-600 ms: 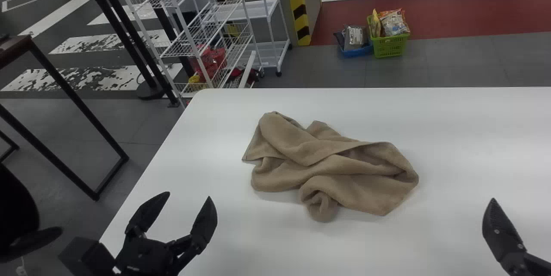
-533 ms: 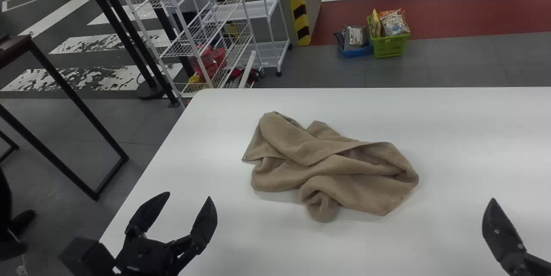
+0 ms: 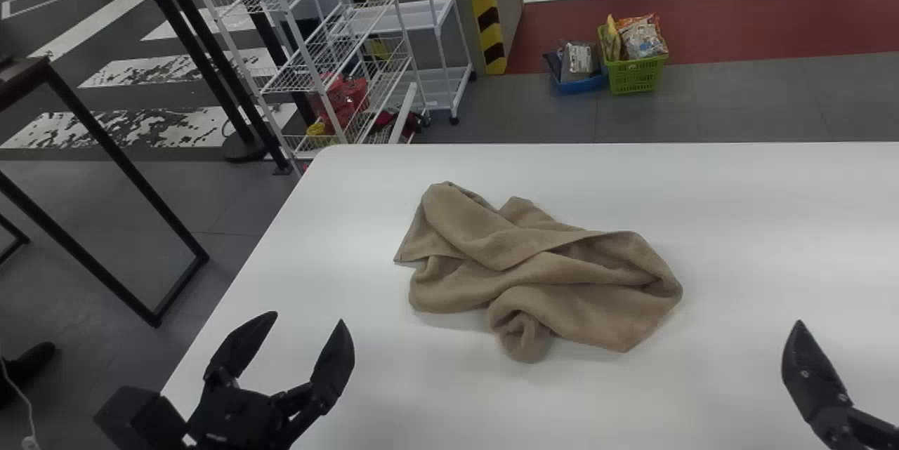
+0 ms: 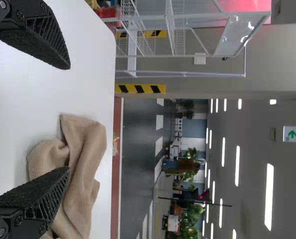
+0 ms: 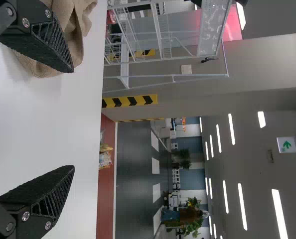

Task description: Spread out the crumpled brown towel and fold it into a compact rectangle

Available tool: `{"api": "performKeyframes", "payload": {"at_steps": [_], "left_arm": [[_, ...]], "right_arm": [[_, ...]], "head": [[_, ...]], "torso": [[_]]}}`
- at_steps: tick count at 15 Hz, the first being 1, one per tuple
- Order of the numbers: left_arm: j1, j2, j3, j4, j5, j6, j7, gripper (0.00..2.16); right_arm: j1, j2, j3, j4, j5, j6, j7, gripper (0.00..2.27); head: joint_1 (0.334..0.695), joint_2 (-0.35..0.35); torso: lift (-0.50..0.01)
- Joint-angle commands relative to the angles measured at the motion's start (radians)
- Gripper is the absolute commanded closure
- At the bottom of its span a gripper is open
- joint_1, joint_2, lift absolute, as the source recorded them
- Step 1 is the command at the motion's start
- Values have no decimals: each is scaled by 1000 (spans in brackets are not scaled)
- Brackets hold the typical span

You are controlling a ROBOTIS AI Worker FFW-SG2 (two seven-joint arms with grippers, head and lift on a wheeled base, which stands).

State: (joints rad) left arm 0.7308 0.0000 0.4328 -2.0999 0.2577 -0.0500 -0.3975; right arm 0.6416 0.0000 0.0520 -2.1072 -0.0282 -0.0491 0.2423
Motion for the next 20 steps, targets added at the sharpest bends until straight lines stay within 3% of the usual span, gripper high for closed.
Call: {"api": "performKeyframes", "payload": {"at_steps": [1,10,13,20], "left_arm": [[1,-3,1,0,0,0,0,87],[7,-3,0,-2,0,0,-14,87],[7,-3,-2,0,0,0,-14,87],[7,-3,-2,12,0,0,-14,87]], "right_arm": [[-3,1,2,1,-1,2,0,134],[-23,1,51,4,7,12,0,134],[-92,1,97,49,7,30,-5,151],[-307,1,258,242,-27,39,-97,151]], "head": [[695,333],[695,349],[695,350],[695,350]], "torso": [[-127],[-127],[-127],[-127]]}}
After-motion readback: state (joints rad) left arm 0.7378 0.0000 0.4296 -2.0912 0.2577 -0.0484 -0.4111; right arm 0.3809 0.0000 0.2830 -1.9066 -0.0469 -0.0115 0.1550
